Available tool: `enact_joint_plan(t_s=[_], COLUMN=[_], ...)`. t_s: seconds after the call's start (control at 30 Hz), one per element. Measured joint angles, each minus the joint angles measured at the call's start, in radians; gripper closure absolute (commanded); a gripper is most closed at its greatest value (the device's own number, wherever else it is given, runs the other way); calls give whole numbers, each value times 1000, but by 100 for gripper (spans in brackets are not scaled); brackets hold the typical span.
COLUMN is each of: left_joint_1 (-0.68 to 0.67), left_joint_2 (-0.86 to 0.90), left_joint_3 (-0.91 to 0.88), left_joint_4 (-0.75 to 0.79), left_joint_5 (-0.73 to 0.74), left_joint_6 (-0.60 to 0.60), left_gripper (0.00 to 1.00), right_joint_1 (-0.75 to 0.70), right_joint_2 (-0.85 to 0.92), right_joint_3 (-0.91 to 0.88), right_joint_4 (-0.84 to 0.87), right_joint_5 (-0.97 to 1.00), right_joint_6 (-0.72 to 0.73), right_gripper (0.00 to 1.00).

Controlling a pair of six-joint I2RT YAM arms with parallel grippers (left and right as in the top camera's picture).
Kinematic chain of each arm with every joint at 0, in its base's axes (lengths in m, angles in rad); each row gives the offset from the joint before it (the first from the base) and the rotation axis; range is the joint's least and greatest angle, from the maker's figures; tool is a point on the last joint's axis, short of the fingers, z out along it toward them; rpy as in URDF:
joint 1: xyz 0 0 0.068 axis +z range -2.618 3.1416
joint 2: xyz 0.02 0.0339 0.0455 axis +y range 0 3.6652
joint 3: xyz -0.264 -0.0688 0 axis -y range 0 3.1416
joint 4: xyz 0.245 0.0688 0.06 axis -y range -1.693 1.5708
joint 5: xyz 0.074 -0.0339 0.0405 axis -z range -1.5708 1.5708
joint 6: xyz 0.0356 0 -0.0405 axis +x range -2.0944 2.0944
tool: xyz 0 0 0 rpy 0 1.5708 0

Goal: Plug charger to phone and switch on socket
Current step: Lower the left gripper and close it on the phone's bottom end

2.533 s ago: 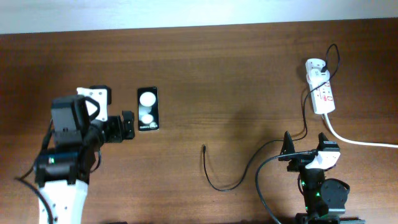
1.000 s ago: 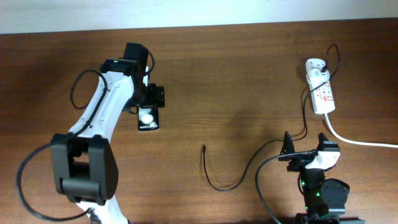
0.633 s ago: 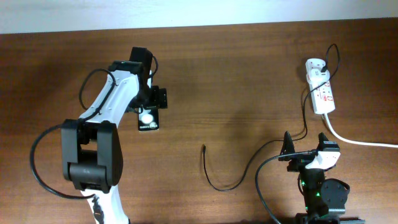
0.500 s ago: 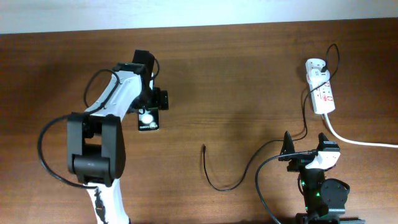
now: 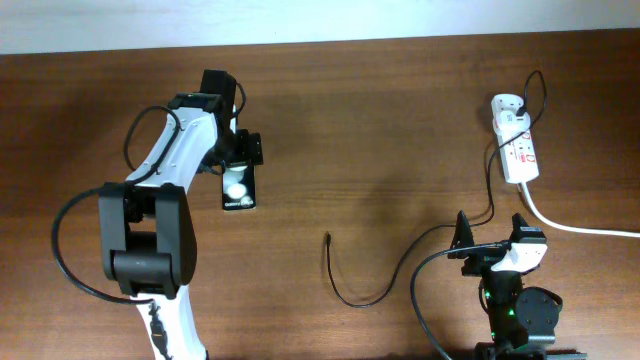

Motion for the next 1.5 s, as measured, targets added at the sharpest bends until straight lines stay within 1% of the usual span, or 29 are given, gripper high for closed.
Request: enact_joint_plan(t_s=[0.17, 0.37, 0.5, 0.63, 1.5], left_joint_1=[0, 0, 0, 0, 0], left_joint_2=[0, 0, 6, 85, 111], left_joint_3=[0, 2, 2, 9, 37], left_joint_4=[7, 38, 39, 47, 3], left_joint_5=[2, 24, 27, 27, 21], left_joint_6=[8, 57, 57, 57, 61], left_gripper=[1, 1, 1, 1, 1], right_joint_1=[0, 0, 0, 0, 0], right_joint_2=[0, 0, 0, 0, 0], right_joint_3=[0, 0, 0, 0, 0], right_joint_4=[0, 0, 0, 0, 0], right_joint_5=[0, 0, 0, 0, 0], right_joint_6=[0, 0, 0, 0, 0], right_gripper=[1, 1, 1, 1, 1])
